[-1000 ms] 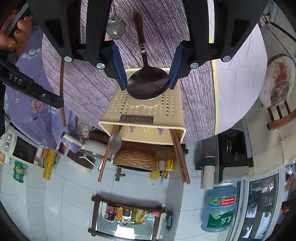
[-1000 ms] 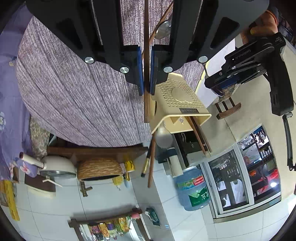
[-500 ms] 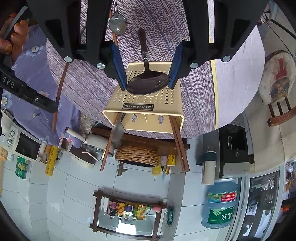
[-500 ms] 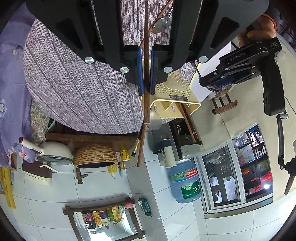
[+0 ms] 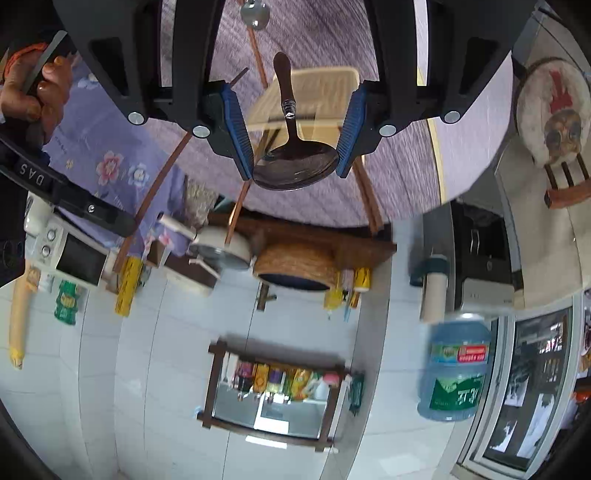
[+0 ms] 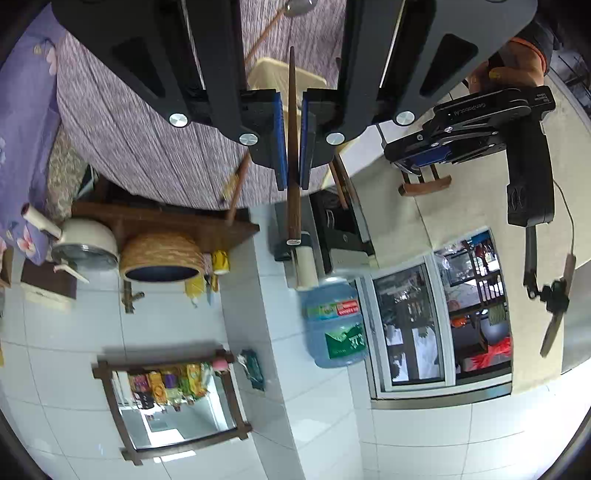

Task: Organize utensils
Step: 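Lift the spoon and chopstick and lower them into the cream holder with both tools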

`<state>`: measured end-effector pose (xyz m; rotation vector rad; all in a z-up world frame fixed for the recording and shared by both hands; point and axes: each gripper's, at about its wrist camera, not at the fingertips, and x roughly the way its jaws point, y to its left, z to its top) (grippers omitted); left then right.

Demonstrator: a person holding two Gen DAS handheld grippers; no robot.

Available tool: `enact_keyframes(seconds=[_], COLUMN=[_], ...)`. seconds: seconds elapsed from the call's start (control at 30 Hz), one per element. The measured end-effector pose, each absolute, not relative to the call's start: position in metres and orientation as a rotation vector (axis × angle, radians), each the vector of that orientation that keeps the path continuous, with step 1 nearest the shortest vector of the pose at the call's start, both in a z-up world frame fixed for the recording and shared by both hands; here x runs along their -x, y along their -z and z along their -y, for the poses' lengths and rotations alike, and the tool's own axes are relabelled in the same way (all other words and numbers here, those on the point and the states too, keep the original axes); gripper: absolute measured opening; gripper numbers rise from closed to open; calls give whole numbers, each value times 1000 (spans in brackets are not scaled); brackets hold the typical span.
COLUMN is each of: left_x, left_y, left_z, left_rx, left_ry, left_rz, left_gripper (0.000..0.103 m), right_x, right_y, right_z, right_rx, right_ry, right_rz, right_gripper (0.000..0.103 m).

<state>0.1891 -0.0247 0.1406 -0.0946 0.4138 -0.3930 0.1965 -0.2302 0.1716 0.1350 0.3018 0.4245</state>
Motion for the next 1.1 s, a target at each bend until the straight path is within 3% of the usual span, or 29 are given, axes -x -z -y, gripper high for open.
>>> enact_keyframes(seconds=[0.27,0.67,1.1], left_x=[-221,-256,-256], left_y=[-185,-106,-71], left_z=[26,31,34], left_rx=[94,79,31], left_ry=[326,230,186], left_rz=[-330,-447,-474], left_gripper=[45,45,46], right_x=[-223,-254,-265], right_y=[-223,-150,-106], right_z=[216,200,195], right_rx=[-115,-126,-134], right_ry=[-387,-354,-346], right_rz=[-208,-307,-383], right_gripper=[8,8,8])
